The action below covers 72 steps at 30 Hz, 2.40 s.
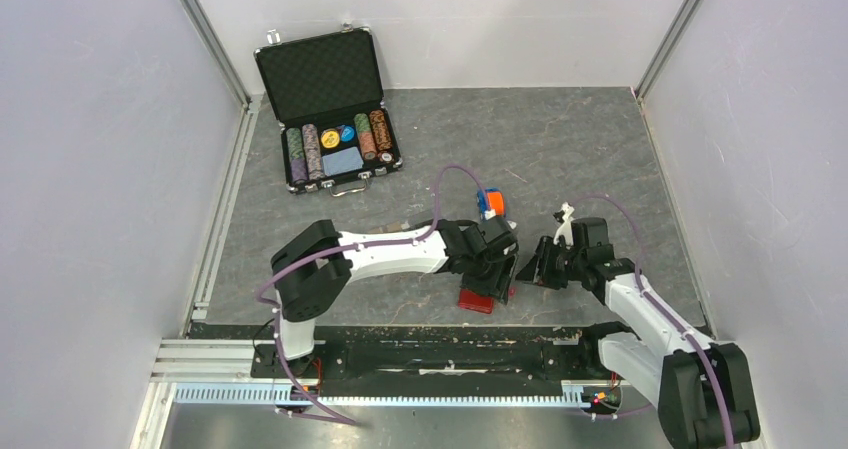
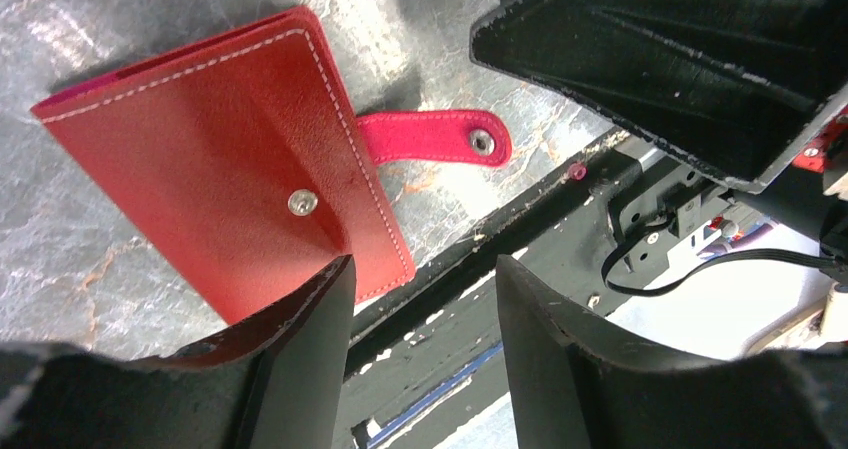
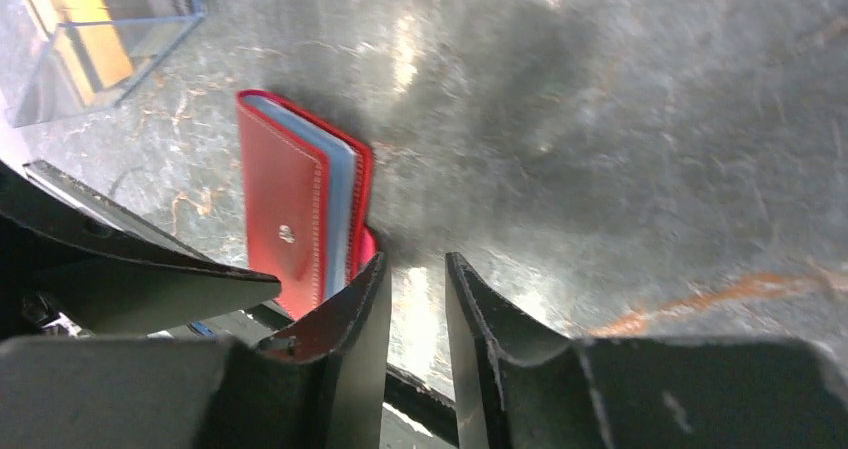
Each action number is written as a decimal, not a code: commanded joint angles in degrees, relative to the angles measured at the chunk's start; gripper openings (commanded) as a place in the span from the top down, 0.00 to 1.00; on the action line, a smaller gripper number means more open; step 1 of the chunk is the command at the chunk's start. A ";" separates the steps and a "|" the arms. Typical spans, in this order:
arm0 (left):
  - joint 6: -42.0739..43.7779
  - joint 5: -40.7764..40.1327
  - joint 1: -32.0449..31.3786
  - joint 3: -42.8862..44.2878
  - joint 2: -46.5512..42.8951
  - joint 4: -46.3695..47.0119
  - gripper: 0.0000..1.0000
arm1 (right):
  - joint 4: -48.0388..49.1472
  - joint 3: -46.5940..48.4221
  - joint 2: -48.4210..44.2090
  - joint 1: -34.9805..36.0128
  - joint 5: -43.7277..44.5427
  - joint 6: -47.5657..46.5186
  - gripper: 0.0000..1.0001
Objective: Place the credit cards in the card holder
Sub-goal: Close the card holder at the center of the board.
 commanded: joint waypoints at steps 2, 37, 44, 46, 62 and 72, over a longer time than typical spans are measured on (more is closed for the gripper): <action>3.07 1.35 0.27 4.11 3.03 0.97 0.39 | -3.70 -1.27 0.75 -2.21 1.08 -3.61 0.77; 1.89 2.07 2.95 6.61 5.64 4.95 0.46 | 12.28 -3.06 5.12 4.97 -11.51 5.44 1.00; 1.29 0.44 3.25 5.37 4.85 4.95 0.66 | 15.07 -4.34 4.37 5.49 -12.40 6.52 1.00; 1.02 -0.02 3.33 5.15 4.54 4.55 0.71 | 15.12 -4.40 4.65 5.58 -12.64 6.22 1.00; 2.46 -3.80 3.35 4.57 1.46 -1.44 0.52 | 17.71 -4.34 6.10 7.91 -13.31 8.17 1.00; 3.21 -2.61 3.33 3.75 0.36 -0.92 0.69 | 20.87 -4.55 7.11 9.56 -12.48 9.18 1.00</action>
